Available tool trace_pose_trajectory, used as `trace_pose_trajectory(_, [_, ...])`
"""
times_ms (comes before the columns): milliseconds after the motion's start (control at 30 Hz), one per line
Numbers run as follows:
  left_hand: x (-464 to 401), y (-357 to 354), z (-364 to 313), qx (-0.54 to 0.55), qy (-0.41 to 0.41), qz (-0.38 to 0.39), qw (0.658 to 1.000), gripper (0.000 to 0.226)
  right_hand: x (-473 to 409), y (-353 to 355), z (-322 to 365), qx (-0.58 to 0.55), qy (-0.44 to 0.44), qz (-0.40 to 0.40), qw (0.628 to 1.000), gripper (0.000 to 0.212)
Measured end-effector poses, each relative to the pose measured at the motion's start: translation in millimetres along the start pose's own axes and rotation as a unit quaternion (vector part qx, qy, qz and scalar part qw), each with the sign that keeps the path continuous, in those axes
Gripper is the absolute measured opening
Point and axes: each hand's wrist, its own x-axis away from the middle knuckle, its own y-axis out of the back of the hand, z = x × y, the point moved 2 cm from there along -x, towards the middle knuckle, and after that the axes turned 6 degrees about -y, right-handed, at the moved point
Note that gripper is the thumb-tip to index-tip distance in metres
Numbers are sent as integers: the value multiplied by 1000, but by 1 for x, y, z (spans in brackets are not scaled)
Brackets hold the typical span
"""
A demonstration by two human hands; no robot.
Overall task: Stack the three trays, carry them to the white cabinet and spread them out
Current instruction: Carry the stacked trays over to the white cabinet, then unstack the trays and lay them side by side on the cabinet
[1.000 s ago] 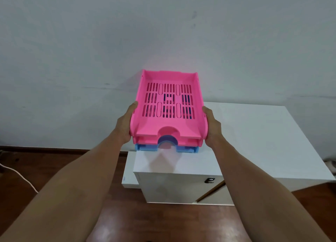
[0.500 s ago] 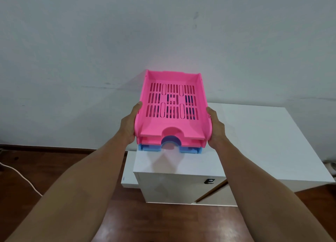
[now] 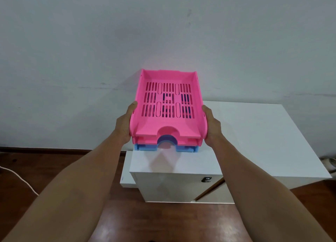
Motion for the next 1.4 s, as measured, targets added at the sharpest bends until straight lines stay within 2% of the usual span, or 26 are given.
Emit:
trace_pose_trajectory(67, [4, 0, -6, -29, -3, -13, 999, 74, 2, 1, 5, 25, 4, -10, 1000, 45])
trace_pose_trajectory(167, [13, -2, -19, -74, -34, -44, 996, 38, 10, 4, 16, 58, 36, -28, 997, 36])
trace_pose_trajectory(267, [23, -8, -29, -86, -59, -63, 993, 29, 18, 4, 25, 94, 107, -52, 988, 38])
trace_pose_trajectory(333, [30, -11, -32, -97, -72, -66, 991, 31, 27, -1, 27, 171, 162, -78, 969, 42])
trace_pose_trajectory(433, [37, -11, -35, -102, -95, -75, 987, 20, 41, -7, 11, 305, 223, -105, 920, 43])
trace_pose_trajectory(533, [46, -12, -36, -133, -124, -83, 980, 11, 55, -13, -1, 370, 252, -123, 886, 28])
trace_pose_trajectory(733, [58, -24, -46, -202, -165, -75, 963, 35, 60, -11, 11, 368, 232, -119, 893, 27])
trace_pose_trajectory(867, [74, -36, -50, -213, -186, -73, 956, 38, 75, 2, 26, 350, 245, -105, 898, 22])
trace_pose_trajectory(1000, [95, -63, -54, -219, -234, -87, 943, 42, 88, 28, 43, 326, 258, -114, 902, 26])
trace_pose_trajectory(1167, [122, -106, -47, -224, -238, -84, 941, 44, 98, 76, 60, 295, 268, -117, 910, 27])
trace_pose_trajectory(1400, [172, -185, 6, -251, -250, -68, 933, 46, 114, 185, 65, 267, 254, -116, 922, 29])
